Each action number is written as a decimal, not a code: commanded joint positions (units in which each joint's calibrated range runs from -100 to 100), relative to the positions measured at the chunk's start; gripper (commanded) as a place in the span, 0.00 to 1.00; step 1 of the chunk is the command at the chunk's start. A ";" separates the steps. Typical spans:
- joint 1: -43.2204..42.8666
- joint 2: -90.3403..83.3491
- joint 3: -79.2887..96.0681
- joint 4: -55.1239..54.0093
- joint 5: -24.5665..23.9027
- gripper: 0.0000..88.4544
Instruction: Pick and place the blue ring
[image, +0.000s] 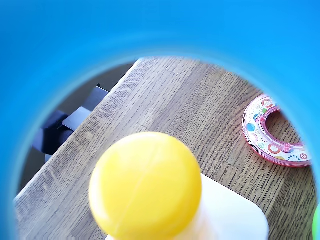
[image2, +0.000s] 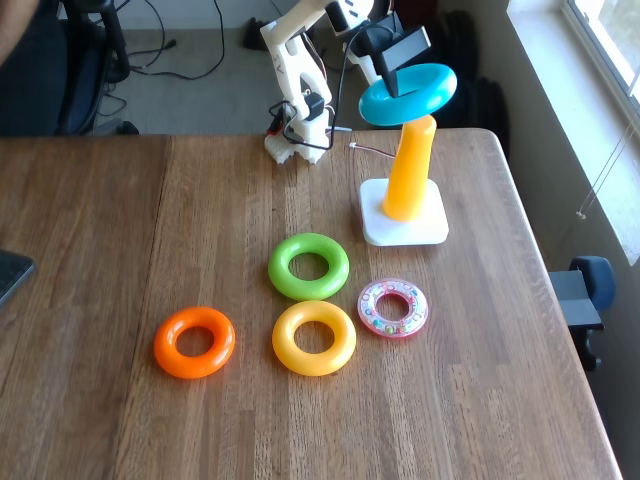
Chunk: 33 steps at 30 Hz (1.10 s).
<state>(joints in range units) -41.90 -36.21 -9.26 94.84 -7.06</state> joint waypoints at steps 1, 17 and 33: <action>-0.47 0.85 -4.78 -0.03 0.15 0.03; 3.59 9.69 0.76 -2.62 0.15 0.03; 2.86 8.94 12.66 -8.94 0.15 0.03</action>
<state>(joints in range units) -39.85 -27.18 3.29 87.61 -6.72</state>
